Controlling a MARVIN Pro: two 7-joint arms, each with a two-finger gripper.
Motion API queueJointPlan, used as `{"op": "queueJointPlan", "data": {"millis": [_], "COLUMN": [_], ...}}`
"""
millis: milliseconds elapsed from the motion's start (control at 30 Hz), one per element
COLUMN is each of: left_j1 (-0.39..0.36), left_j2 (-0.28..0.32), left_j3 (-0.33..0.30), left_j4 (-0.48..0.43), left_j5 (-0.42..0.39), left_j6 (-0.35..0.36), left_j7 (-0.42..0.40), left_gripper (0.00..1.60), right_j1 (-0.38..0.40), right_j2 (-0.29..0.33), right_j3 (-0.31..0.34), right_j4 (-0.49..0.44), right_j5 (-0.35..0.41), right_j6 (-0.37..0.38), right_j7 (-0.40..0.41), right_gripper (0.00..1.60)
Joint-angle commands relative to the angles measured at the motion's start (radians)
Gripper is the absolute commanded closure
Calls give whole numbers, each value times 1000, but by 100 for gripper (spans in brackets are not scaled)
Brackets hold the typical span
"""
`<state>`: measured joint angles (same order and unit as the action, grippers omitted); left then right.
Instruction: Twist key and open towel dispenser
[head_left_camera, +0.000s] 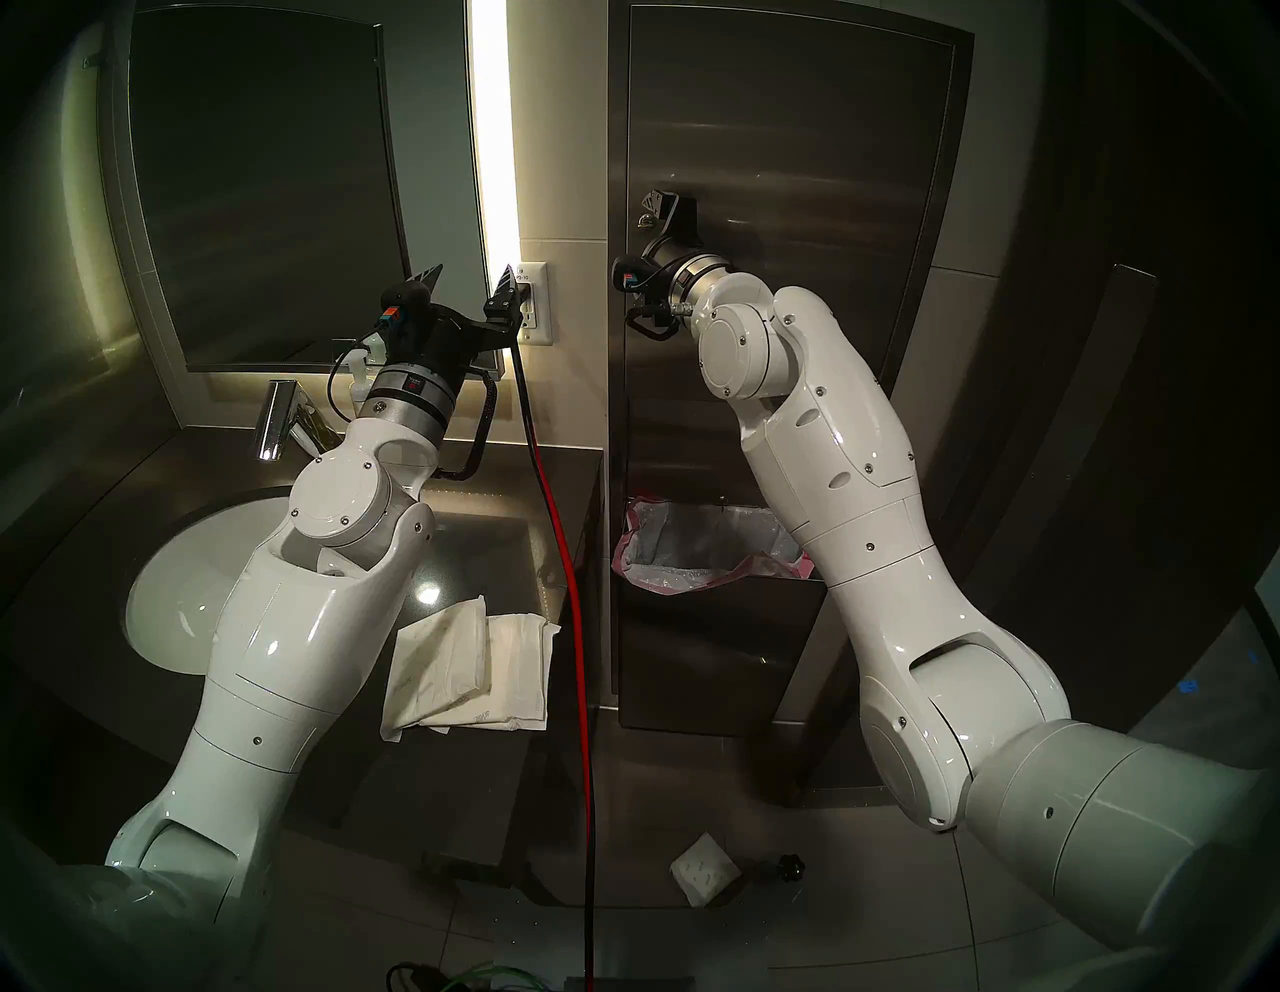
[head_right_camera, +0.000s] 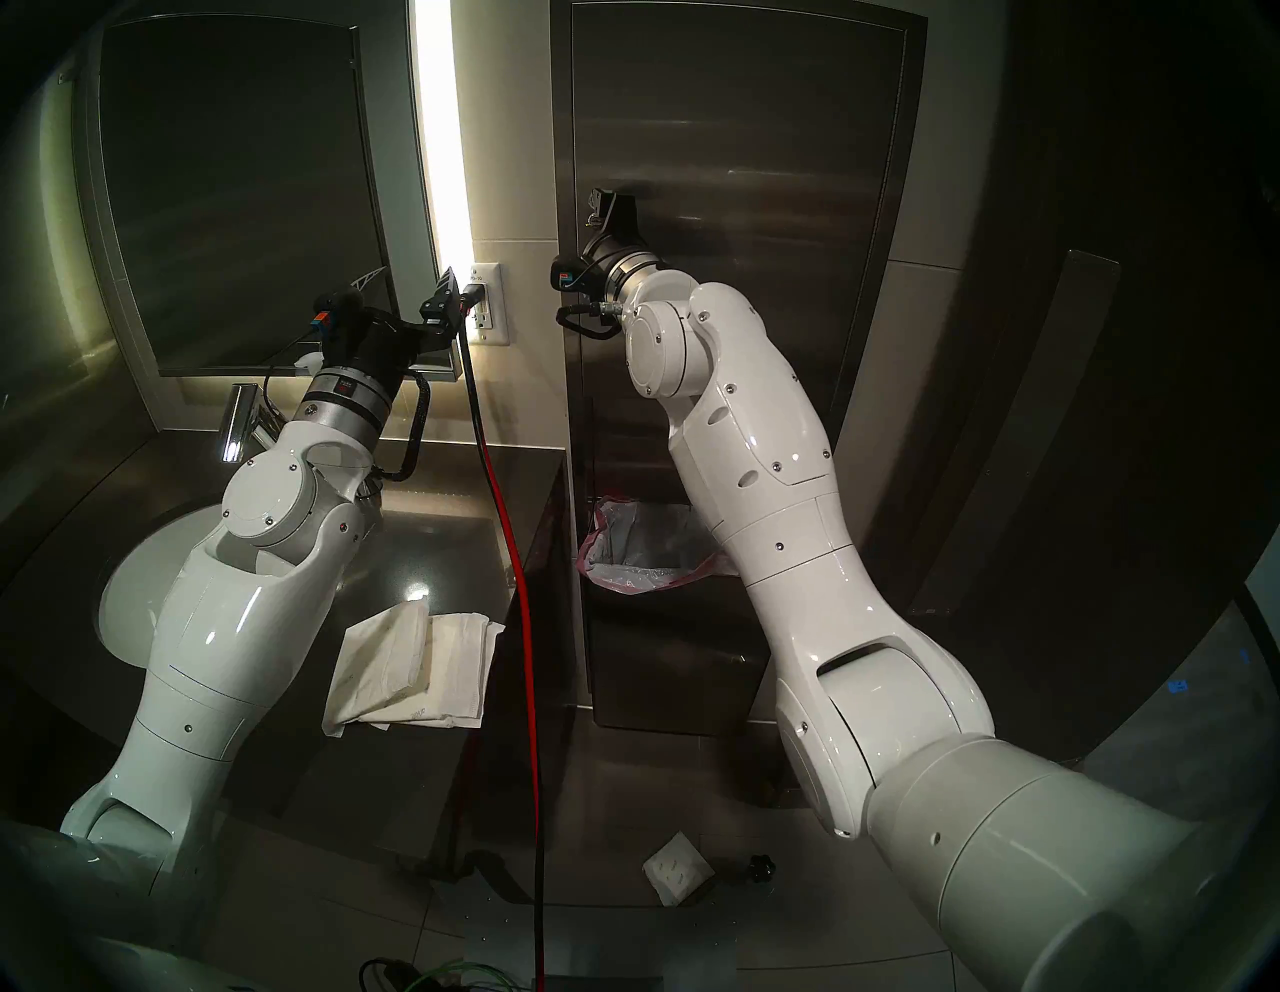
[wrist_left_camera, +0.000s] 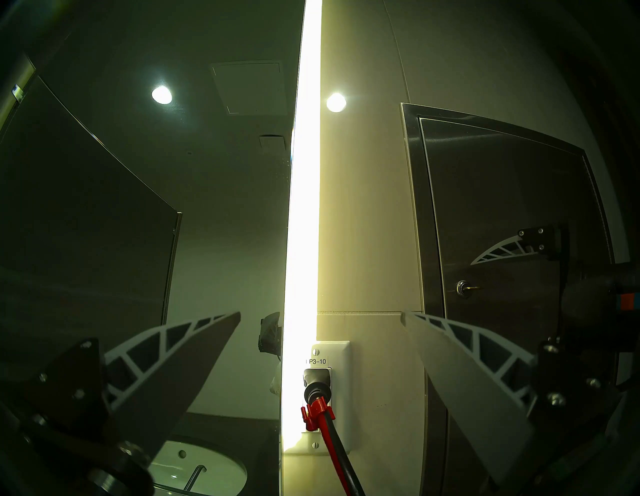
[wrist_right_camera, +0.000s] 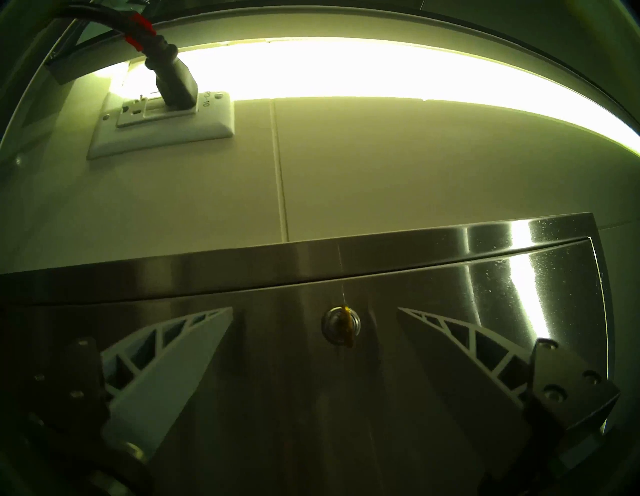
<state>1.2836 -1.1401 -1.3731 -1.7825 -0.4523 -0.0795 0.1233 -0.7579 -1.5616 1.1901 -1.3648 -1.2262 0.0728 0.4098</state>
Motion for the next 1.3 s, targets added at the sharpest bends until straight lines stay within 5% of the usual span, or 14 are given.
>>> {"op": "queueJointPlan", "data": {"millis": [0,1267], "left_j1": [-16,-16], "left_j2": [-2,-2], "left_j3": [-1,-1], "left_j4": [-9,-9], "left_j5": [2,2], "left_j6": [-1,-1], "left_j7": [1,1], "left_gripper": [0,0], "right_j1": [37,51], "right_j2": [-8,-24], "right_j3": [5,0], "right_j4": [-10,-7], "right_j5": [-15,-56], "right_j6": [11,39], "right_j7": [-26,-18], "right_gripper": [0,8]}}
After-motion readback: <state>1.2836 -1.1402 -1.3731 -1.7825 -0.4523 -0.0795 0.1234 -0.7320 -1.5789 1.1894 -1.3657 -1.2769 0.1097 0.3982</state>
